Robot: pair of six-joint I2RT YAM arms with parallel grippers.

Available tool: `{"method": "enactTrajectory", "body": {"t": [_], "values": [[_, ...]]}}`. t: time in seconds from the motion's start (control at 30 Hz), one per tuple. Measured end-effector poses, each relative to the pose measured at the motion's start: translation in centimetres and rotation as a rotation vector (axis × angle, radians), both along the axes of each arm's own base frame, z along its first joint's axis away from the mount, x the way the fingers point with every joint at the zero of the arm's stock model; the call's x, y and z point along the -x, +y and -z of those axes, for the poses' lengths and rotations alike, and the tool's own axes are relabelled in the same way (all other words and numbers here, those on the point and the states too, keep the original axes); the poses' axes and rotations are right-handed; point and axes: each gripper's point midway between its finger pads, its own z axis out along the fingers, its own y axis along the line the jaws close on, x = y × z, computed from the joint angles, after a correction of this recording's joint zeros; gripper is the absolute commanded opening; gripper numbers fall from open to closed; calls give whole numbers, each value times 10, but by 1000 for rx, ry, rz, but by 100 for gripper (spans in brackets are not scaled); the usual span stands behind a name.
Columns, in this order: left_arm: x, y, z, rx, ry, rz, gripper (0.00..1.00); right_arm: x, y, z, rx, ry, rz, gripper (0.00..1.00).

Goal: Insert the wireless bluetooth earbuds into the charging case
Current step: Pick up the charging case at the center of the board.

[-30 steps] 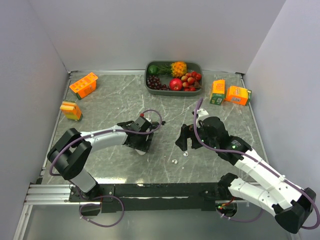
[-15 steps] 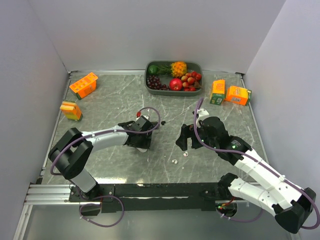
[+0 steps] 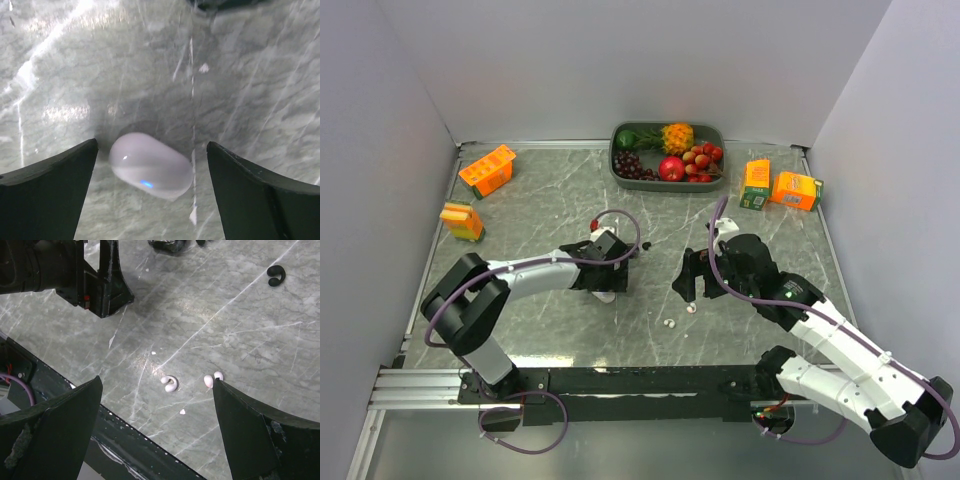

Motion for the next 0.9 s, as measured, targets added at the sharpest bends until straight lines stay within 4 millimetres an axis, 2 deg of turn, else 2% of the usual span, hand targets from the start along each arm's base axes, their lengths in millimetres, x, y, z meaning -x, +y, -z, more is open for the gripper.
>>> {"method": "enactTrajectory", "body": {"t": [0.23, 0.43, 0.63, 0.9], "values": [[19, 3, -6, -50, 0, 137, 96, -1, -3, -2, 2, -11, 11, 100], [33, 11, -1, -80, 22, 222, 96, 0, -4, -5, -4, -22, 14, 99], [31, 9, 3, -115, 35, 296, 97, 1, -5, -4, -2, -20, 15, 99], [18, -2, 4, -133, 38, 375, 97, 2, -6, -5, 2, -22, 15, 100]]}}
